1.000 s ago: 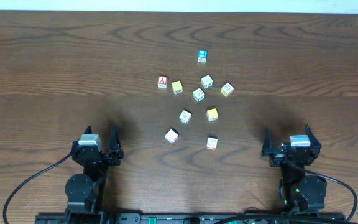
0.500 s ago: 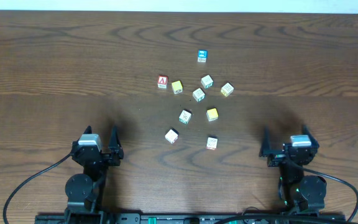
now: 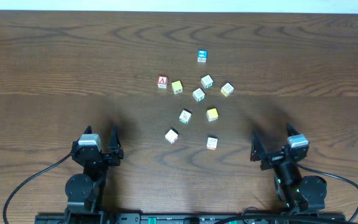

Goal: Lift 5 blocks
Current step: 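Swing the right gripper forward toward the upper-right blocks, then lower the right gripper and grasp the white B block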

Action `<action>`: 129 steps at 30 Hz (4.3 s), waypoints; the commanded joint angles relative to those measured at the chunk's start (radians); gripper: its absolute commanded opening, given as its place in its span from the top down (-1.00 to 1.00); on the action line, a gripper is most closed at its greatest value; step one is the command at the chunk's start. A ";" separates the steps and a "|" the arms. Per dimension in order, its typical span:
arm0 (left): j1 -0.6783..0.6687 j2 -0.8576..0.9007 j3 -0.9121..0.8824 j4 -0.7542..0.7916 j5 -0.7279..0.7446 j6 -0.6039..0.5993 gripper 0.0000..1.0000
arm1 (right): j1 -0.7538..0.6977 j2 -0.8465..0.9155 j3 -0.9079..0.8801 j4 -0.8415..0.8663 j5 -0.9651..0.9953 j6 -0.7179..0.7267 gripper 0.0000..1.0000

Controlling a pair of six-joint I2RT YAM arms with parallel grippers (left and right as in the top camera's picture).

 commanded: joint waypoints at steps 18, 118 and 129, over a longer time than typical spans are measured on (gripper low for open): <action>0.004 -0.008 -0.012 -0.045 -0.031 -0.009 -0.42 | -0.003 0.172 0.107 0.000 -0.227 0.018 -0.99; 0.004 -0.008 -0.012 -0.045 -0.031 -0.009 -0.42 | 0.176 2.028 1.496 -0.716 0.037 -0.478 -0.60; 0.004 -0.008 -0.012 -0.045 -0.031 -0.009 -0.42 | 0.179 2.029 1.496 -0.657 0.037 -0.488 -0.49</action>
